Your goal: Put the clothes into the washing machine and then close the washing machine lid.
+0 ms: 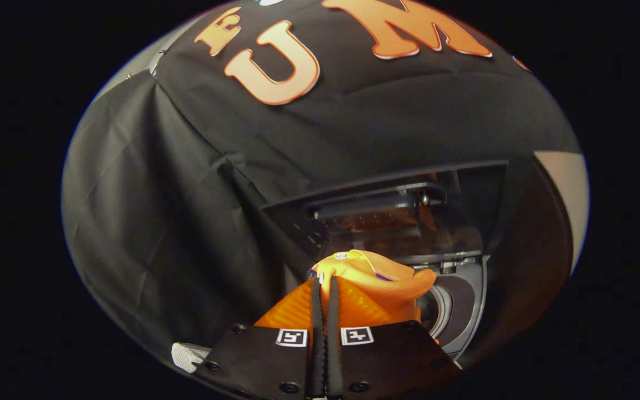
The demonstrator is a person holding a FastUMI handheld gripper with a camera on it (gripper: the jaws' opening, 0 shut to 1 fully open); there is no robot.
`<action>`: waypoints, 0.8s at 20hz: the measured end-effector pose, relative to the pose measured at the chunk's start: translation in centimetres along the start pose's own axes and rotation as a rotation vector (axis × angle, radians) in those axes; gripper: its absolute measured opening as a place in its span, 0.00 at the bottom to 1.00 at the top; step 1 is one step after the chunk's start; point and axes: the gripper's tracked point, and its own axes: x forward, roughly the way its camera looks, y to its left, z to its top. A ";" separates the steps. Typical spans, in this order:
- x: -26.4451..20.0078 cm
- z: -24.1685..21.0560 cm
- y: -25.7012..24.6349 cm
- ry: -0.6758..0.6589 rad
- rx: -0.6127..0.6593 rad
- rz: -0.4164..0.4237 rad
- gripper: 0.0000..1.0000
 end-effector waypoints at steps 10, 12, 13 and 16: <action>9.6 -7.6 -6.6 0.108 0.025 -0.127 0.09; 10.9 -8.4 -8.0 0.110 0.036 -0.165 0.09; 11.5 -8.8 -8.8 0.102 0.045 -0.179 0.09; 12.6 -9.8 -10.5 0.107 0.056 -0.223 0.09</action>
